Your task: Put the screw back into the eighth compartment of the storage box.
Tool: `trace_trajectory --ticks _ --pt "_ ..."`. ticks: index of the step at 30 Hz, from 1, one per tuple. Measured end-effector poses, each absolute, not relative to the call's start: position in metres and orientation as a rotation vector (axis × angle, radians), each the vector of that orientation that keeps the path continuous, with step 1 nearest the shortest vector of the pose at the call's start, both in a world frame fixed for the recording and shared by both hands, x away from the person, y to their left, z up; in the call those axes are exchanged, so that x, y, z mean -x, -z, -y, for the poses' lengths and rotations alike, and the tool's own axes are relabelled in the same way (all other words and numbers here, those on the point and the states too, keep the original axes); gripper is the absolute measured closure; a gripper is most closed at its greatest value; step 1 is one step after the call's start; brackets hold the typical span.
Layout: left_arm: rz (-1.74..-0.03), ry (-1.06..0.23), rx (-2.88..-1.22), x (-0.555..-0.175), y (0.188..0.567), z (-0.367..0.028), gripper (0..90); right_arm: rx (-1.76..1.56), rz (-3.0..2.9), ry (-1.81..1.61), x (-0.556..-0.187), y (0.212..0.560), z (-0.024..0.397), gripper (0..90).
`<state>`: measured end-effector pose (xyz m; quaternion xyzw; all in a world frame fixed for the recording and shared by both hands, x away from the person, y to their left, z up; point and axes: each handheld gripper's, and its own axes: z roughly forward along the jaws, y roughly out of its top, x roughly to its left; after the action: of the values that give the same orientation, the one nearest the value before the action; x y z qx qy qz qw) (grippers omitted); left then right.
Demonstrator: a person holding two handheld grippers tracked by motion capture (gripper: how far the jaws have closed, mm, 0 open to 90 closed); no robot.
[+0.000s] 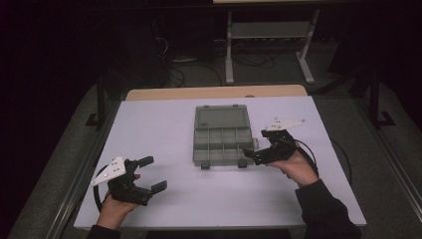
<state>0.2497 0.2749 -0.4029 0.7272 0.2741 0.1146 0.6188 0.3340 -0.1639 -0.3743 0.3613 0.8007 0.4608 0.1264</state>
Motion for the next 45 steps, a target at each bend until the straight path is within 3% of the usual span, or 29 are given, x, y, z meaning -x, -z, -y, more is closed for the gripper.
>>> trace_trajectory --ticks 45 --pt "-0.657 -0.265 -1.676 -0.248 0.408 -0.279 0.0 -1.005 -1.952 -1.685 -0.256 0.4 0.239 0.0"
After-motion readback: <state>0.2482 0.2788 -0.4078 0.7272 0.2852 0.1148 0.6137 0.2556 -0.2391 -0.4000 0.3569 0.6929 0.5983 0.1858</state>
